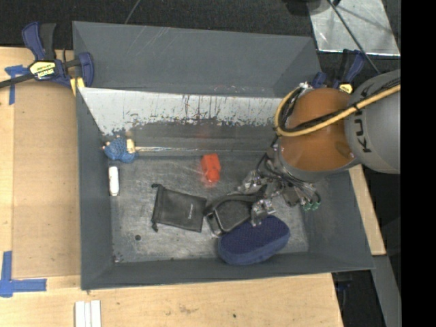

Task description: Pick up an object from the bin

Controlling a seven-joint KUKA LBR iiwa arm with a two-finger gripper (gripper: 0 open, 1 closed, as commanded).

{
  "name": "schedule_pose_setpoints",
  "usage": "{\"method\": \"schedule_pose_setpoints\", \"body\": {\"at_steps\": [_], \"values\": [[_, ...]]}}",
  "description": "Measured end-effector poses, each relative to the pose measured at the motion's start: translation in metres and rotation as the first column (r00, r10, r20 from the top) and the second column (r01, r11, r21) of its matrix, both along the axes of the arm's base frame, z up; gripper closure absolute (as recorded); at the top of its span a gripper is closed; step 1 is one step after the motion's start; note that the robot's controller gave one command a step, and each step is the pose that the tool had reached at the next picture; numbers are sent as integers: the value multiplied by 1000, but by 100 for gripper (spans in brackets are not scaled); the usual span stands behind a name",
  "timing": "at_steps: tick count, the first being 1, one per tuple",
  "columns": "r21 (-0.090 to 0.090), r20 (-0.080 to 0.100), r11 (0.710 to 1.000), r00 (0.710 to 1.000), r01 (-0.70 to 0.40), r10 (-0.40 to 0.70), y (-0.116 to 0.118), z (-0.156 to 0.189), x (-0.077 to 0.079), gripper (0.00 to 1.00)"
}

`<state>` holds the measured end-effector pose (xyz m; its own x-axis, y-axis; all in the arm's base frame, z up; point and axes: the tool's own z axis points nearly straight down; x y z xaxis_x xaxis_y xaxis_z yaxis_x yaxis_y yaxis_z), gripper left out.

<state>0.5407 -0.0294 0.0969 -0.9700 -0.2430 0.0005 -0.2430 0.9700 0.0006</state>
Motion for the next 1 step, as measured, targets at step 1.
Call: {"method": "schedule_pose_setpoints", "body": {"at_steps": [1], "values": [[-2,6,999,999,-39,39,6,155,0,100]]}}
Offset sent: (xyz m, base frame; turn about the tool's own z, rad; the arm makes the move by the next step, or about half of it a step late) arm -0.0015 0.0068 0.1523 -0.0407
